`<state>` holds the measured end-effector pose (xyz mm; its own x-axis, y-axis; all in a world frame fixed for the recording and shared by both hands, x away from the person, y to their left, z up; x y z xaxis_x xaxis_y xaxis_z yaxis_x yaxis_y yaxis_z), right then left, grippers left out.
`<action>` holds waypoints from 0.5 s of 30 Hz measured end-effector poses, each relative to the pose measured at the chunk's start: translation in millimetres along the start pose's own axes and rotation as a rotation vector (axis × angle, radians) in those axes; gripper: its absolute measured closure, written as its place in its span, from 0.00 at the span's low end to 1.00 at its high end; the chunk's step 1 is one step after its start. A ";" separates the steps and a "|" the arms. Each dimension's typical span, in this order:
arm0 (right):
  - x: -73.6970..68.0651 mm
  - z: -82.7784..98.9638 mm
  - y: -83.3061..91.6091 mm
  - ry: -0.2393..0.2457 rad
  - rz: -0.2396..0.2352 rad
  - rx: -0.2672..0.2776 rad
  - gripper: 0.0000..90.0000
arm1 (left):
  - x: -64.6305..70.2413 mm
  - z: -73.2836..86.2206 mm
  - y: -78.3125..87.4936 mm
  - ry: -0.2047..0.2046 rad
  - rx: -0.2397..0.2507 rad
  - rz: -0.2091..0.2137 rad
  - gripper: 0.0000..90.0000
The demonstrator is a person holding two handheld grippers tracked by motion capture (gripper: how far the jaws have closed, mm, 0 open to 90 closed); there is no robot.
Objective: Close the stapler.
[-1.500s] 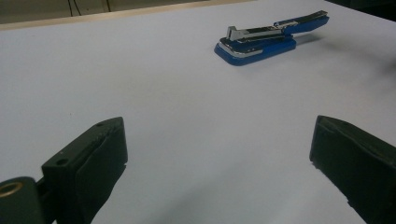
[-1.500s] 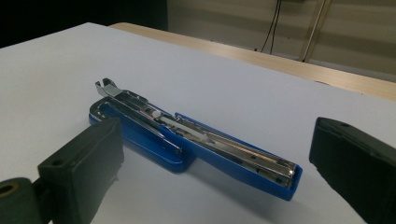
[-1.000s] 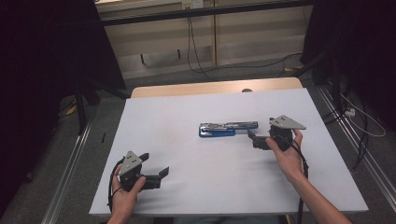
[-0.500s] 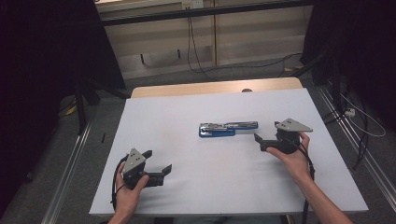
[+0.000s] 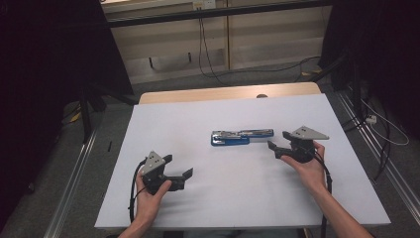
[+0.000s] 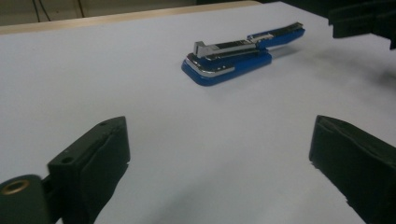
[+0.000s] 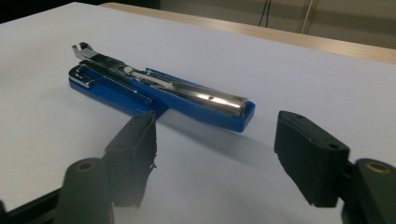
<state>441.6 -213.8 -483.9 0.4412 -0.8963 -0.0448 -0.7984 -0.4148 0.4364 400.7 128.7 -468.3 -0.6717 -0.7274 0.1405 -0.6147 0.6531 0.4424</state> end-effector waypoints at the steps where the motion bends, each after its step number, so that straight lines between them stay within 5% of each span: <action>1: -0.3 0.3 -0.1 0.007 -0.004 -0.004 0.39 | 0.9 -0.3 -1.7 0.001 0.000 0.006 0.05; 5: 1.9 0.2 0.8 0.016 0.021 -0.008 0.51 | 5.1 -4.8 -9.7 -0.010 0.002 0.022 0.05; 10: 2.4 0.8 1.7 0.000 -0.015 -0.007 0.72 | 8.9 -16.8 -22.6 -0.062 0.010 0.000 0.05; 15: 2.5 2.6 -0.6 0.015 -0.029 -0.017 0.89 | 12.1 -26.0 -35.6 -0.043 0.020 0.010 0.04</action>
<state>442.1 -216.2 -486.5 0.4705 -0.8813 -0.0440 -0.7783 -0.4380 0.4499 425.2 91.1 -459.3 -0.6951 -0.7110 0.1061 -0.6155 0.6649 0.4232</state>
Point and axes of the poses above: each handheld gripper's, and its own axes: y roughly backward along the jaws, z roughly out of its underside, x roughly to its right, the point moved 9 cm from there along -y, roughly forward along the jaws, and after that the axes turned 1 degree about y, right-handed, at the moved point
